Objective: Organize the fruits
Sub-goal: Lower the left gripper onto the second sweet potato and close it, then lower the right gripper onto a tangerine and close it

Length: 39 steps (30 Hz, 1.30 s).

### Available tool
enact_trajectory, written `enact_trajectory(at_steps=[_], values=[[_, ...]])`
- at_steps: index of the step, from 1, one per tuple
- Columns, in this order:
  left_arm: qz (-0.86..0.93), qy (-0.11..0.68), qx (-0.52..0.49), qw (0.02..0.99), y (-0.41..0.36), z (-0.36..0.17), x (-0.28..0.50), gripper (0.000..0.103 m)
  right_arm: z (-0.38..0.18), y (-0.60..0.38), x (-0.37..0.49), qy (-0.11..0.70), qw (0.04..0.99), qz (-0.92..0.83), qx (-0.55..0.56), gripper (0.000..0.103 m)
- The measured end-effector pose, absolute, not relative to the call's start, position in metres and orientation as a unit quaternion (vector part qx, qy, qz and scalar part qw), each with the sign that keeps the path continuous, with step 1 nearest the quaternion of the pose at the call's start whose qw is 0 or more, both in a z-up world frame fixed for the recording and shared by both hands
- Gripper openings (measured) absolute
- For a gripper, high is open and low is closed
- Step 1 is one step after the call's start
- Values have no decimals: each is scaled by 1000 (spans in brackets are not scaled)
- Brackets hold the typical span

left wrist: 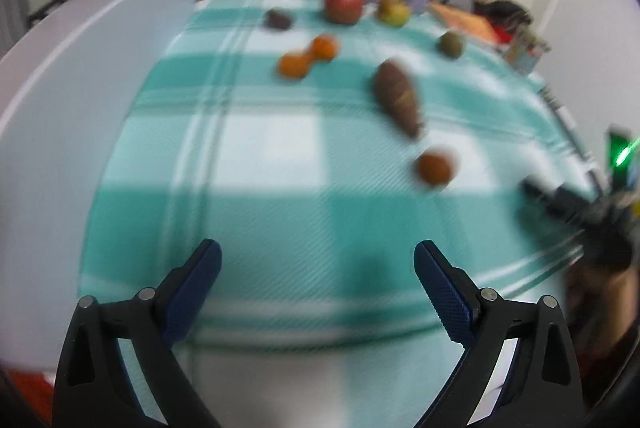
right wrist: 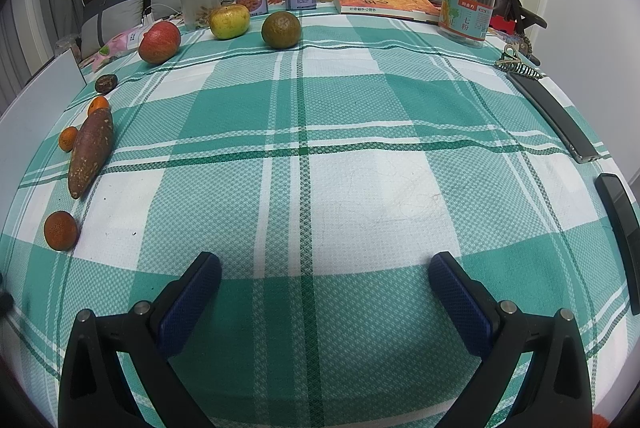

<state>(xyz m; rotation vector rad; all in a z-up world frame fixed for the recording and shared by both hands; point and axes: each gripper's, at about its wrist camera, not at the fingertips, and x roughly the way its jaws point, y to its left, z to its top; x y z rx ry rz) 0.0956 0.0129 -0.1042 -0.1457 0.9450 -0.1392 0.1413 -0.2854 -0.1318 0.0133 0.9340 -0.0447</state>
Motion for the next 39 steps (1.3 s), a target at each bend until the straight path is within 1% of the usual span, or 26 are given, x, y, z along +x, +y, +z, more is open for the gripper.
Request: enact_trajectory(at_steps=[2, 4, 6, 10, 11, 12, 13, 14, 15, 16, 20, 26, 30, 34, 36, 38, 39], values=[[-101, 461, -66, 879, -7, -85, 127, 97, -132, -286, 141, 450, 893, -21, 7, 103], [-111, 482, -54, 867, -25, -78, 159, 97, -132, -286, 141, 450, 893, -21, 7, 103], [-111, 522, -61, 843, -38, -82, 205, 96, -132, -286, 141, 450, 893, -21, 6, 103], [-84, 532, -85, 838, -49, -94, 242, 96, -132, -286, 141, 450, 893, -21, 7, 103], [-79, 540, -84, 834, -51, -101, 247, 90, -132, -286, 141, 450, 893, -21, 7, 103], [-73, 547, -77, 830, -55, -108, 252, 81, -132, -286, 141, 450, 893, -21, 7, 103], [-70, 555, -71, 826, -57, -114, 256, 57, -132, -286, 141, 450, 893, -21, 6, 103], [-68, 563, -66, 821, -60, -120, 259, 51, -132, -286, 141, 450, 893, -21, 7, 103], [-66, 554, -64, 827, -60, -119, 258, 50, -132, -286, 141, 450, 893, -21, 6, 103], [-69, 545, -64, 833, -61, -118, 255, 44, -132, -286, 141, 450, 893, -21, 6, 103], [-73, 531, -44, 843, -55, -109, 241, 43, -132, -286, 141, 450, 893, -21, 7, 103], [-76, 522, -35, 849, -9, -88, 195, 43, -132, -286, 141, 450, 893, -21, 6, 103], [-66, 528, -37, 846, 26, -94, 151, 43, -132, -286, 141, 450, 893, -21, 6, 103], [-50, 531, -35, 845, 47, -111, 122, 44, -132, -286, 141, 450, 893, -21, 6, 103], [-44, 522, -46, 851, 53, -116, 113, 48, -132, -286, 142, 451, 892, -21, 6, 103], [-30, 512, -51, 857, 57, -115, 108, 74, -132, -286, 142, 451, 892, -21, 6, 103], [-28, 507, -59, 860, 61, -114, 104, 76, -132, -287, 142, 452, 892, -20, 7, 103]])
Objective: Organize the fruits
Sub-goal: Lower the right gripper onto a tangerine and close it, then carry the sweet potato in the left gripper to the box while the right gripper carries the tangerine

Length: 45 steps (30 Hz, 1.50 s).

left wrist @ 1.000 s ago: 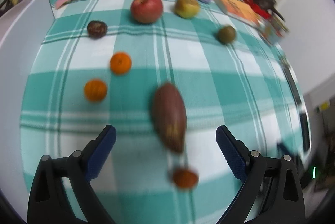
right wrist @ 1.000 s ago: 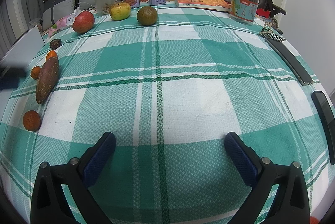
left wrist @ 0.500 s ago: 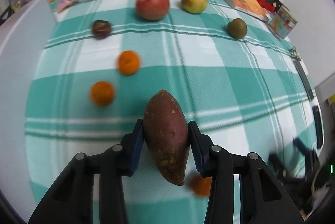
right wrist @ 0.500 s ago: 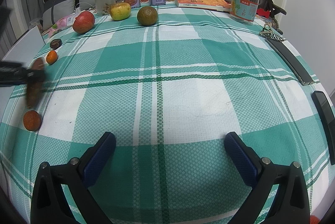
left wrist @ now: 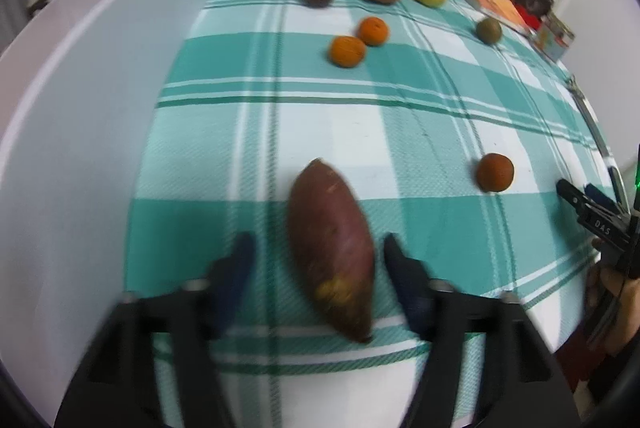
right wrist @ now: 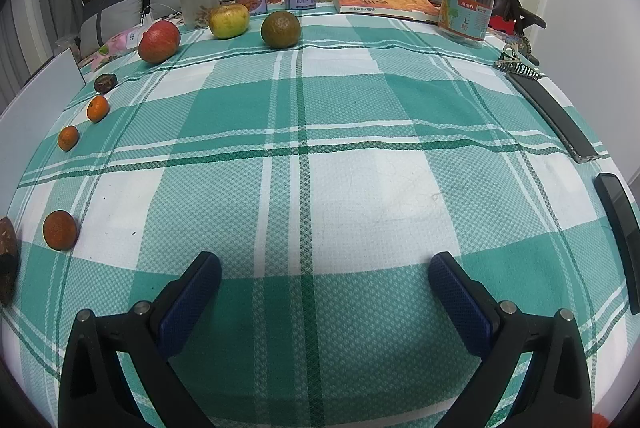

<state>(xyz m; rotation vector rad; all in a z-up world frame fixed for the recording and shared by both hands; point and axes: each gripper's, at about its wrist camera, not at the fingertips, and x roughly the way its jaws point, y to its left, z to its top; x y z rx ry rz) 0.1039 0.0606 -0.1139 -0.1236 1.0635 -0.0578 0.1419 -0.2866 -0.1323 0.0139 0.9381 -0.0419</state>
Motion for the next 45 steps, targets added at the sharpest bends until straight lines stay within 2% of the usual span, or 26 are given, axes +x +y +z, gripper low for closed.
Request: enact_trajectory(at_steps=[4, 9, 12, 14, 18, 19, 20, 21, 22, 24, 28, 34, 40, 45], values=[[-31, 494, -91, 864, 75, -112, 89, 76, -126, -281, 134, 460, 888, 7, 4, 102], [-37, 490, -100, 865, 73, -113, 92, 76, -107, -226, 110, 437, 882, 173, 33, 99], [-38, 493, -77, 866, 64, -114, 96, 75, -100, -190, 118, 437, 872, 222, 6, 90], [-30, 494, -63, 867, 62, -114, 98, 72, -101, -172, 125, 441, 865, 237, -12, 81], [-31, 498, -74, 863, 63, -115, 103, 66, -108, -144, 142, 457, 852, 251, -34, 73], [-34, 499, -74, 863, 62, -116, 104, 60, -111, -140, 145, 460, 851, 252, -39, 65], [-40, 500, -73, 862, 60, -117, 105, 46, -113, -136, 148, 463, 849, 251, -42, 47], [-51, 502, -71, 860, 57, -118, 105, 42, -116, -132, 151, 468, 846, 251, -42, 34], [-49, 502, -62, 861, 54, -118, 105, 41, -119, -129, 154, 478, 843, 242, -49, 30], [-47, 500, -49, 863, 50, -116, 104, 41, -117, -129, 154, 484, 842, 235, -46, 29], [-61, 492, -85, 864, 56, -99, 96, 41, -104, -137, 148, 497, 834, 237, -33, 29], [-99, 463, -158, 867, 87, -22, 77, 41, -58, -121, 152, 512, 817, 266, -20, 29], [-51, 459, -198, 865, 175, 46, 70, 41, 27, -42, 146, 496, 795, 349, -27, 29], [46, 479, -178, 858, 248, 34, 80, 41, 66, 52, 139, 492, 761, 420, -49, 29]])
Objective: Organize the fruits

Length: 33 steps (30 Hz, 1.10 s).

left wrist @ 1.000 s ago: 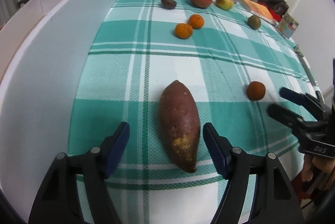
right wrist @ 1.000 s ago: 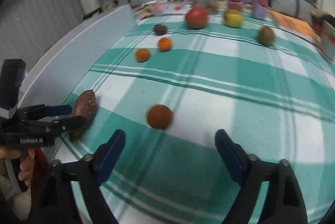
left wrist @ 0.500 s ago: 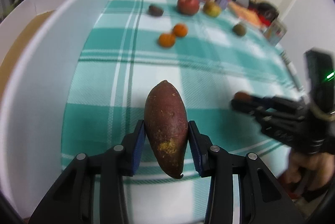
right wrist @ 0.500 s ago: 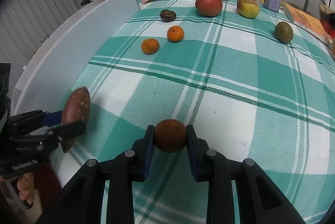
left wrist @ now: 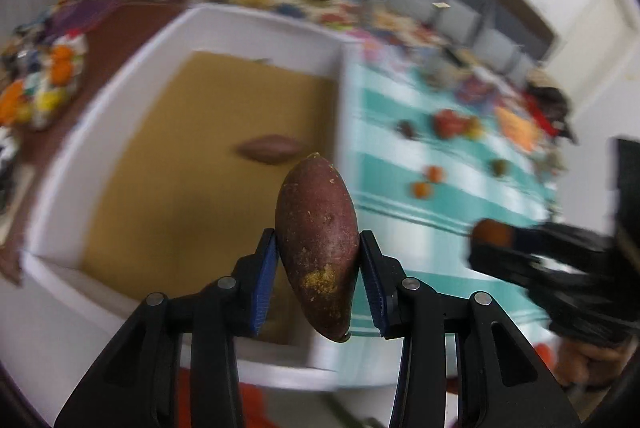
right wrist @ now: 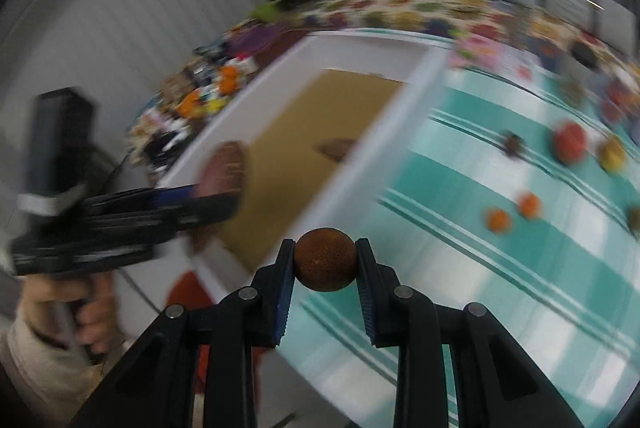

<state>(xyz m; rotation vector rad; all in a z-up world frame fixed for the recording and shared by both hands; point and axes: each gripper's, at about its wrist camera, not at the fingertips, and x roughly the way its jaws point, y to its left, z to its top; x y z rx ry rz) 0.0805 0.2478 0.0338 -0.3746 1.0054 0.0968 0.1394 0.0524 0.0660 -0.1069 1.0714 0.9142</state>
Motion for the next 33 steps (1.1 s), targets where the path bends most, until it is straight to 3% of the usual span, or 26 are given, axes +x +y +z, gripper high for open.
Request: enact_trajectory(at_steps=[5, 11, 12, 13, 14, 23, 28, 33], values=[[101, 513, -185, 832, 290, -10, 82, 41, 50, 141, 141, 513, 730, 440, -100, 30], [116, 527, -178, 823, 300, -41, 80, 44, 6, 172, 151, 548, 720, 413, -103, 34], [122, 522, -171, 827, 300, -40, 79, 47, 3, 172, 153, 549, 721, 412, -96, 48], [131, 515, -161, 832, 300, -37, 80, 64, 3, 171, 154, 546, 724, 410, -92, 69], [140, 507, -155, 836, 300, -34, 80, 79, 5, 168, 156, 542, 730, 407, -87, 83], [97, 427, -144, 887, 243, 12, 78, 83, 39, 70, 156, 443, 819, 361, -53, 89], [11, 398, -102, 912, 143, 21, 78, 87, -2, -16, 138, 422, 861, 271, -89, 90], [-64, 417, -74, 904, 56, -7, 86, 87, -59, -121, 119, 445, 877, 161, -81, 90]])
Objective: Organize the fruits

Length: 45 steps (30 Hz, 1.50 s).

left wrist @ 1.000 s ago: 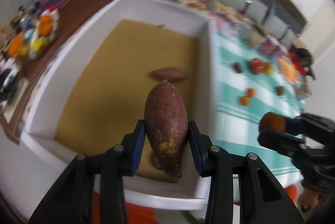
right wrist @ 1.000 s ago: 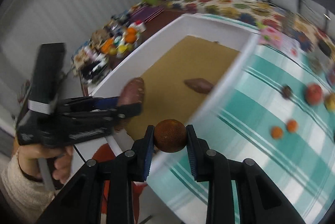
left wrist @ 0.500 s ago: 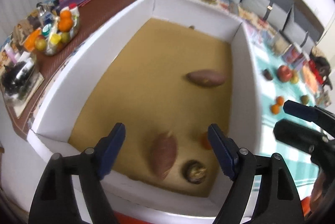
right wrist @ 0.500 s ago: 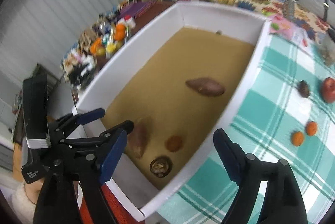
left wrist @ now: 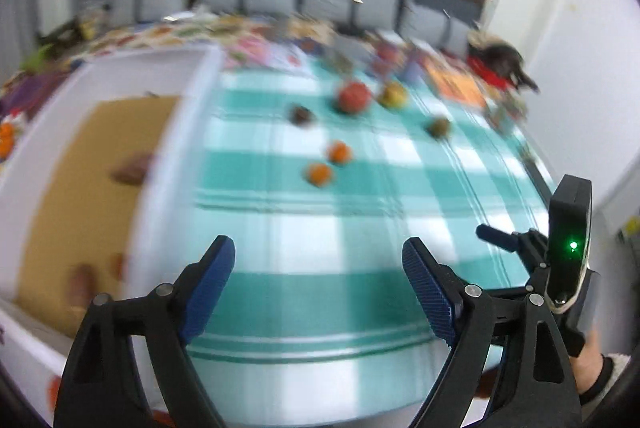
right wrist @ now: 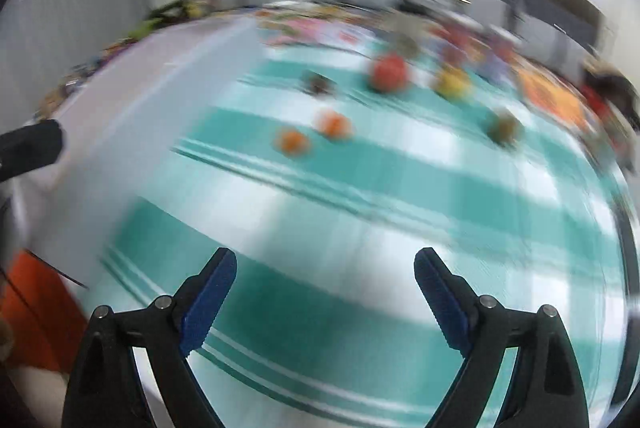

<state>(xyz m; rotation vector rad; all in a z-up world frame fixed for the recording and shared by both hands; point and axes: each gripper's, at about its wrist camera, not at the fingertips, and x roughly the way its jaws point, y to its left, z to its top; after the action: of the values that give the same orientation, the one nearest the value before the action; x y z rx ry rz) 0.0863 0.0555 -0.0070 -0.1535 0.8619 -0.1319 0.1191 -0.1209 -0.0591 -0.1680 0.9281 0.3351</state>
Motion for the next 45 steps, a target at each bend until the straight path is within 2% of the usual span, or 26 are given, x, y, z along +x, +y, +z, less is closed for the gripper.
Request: enact_trajectory(at_steps=[5, 9, 16, 24, 33, 45], values=[[-83, 453, -57, 886, 2, -60, 107, 87, -95, -199, 110, 455, 886, 72, -56, 90], [-68, 450, -35, 890, -17, -93, 125, 87, -107, -235, 109, 451, 891, 34, -37, 90], [-46, 444, 12, 895, -21, -133, 135, 89, -120, -246, 130, 444, 895, 27, -32, 90], [-42, 425, 6, 904, -19, -134, 131, 92, -131, -243, 139, 440, 897, 34, -26, 91], [-40, 426, 11, 904, -21, -136, 133, 93, -135, -245, 143, 452, 891, 32, -17, 102], [-40, 426, 10, 904, -21, -136, 133, 93, -135, -244, 144, 453, 890, 34, -19, 103]])
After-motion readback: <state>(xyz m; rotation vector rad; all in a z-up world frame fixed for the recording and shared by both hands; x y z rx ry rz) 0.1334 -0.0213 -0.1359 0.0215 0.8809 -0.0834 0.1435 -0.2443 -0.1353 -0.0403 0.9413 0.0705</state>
